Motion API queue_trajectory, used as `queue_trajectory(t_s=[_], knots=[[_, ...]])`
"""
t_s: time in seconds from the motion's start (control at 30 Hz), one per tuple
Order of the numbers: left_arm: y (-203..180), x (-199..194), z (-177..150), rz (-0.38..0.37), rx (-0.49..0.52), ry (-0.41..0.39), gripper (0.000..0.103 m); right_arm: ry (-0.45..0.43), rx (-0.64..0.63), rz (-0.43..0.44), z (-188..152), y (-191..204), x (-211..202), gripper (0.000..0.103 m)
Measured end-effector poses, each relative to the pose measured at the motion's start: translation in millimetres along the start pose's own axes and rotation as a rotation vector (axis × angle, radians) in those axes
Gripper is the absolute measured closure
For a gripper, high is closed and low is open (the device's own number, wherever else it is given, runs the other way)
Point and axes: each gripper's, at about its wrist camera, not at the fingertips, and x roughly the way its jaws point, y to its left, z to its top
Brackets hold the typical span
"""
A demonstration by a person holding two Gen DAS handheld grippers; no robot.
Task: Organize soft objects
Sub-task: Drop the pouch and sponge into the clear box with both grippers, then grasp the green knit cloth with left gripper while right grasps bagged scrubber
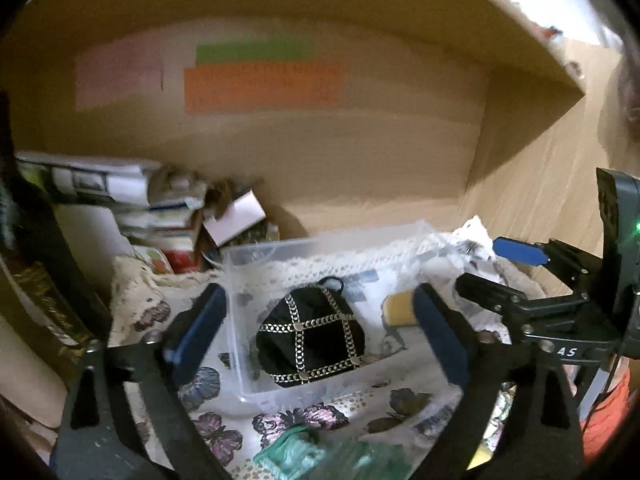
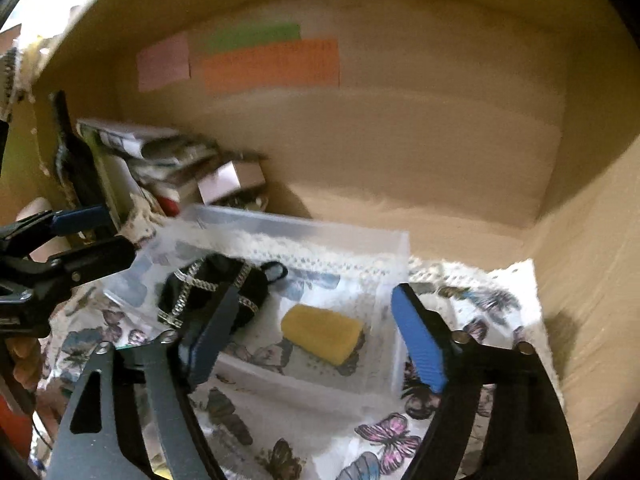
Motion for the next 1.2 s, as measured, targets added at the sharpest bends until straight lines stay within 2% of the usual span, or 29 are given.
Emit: queue_trajectory(t_s=[0.1,0.2,0.43,0.6,0.77,0.87,0.93,0.97,1.03,1.1,1.2], knots=[[-3.2,-21.2,-2.6,0.012,0.020,-0.046,0.000,-0.045,-0.006,0.010,-1.5,3.3,-20.2,0.018],[-3.9,-33.1,-8.0,0.012,0.029,-0.058,0.000,-0.070,-0.013,0.022,-7.5,7.2,-36.6,0.016],[-3.2,-48.1,-33.2,0.012,0.020,-0.008,0.000,-0.093,-0.018,0.031,-33.6,19.3,-59.7,0.012],[0.6,-42.6,-59.0,0.014,0.002,0.063,0.000,-0.032,-0.023,0.053,-60.1,27.8,-55.0,0.012],[5.0,-29.1,-85.0,0.054,0.008,0.132,0.000,0.050,-0.004,0.100,-81.0,33.5,-39.3,0.012],[9.4,-20.5,-96.6,0.039,-0.016,0.171,0.000,0.091,0.011,0.120,-89.0,32.4,-29.1,0.013],[11.5,-16.3,-101.1,0.028,-0.031,0.179,0.000,0.121,0.023,0.133,-93.1,30.8,-21.7,0.015],[12.9,-15.2,-102.3,0.026,-0.036,0.174,0.000,0.134,0.027,0.140,-93.9,30.4,-18.3,0.020],[14.2,-12.2,-104.2,0.015,-0.047,0.172,0.004,0.162,0.034,0.158,-96.1,29.7,-12.0,0.026],[14.4,-7.2,-105.0,-0.007,-0.052,0.191,0.025,0.177,0.035,0.167,-97.4,30.0,-8.0,0.032],[13.9,2.0,-108.1,-0.046,-0.064,0.226,0.039,0.194,0.023,0.181,-99.0,32.9,-3.2,0.042]])
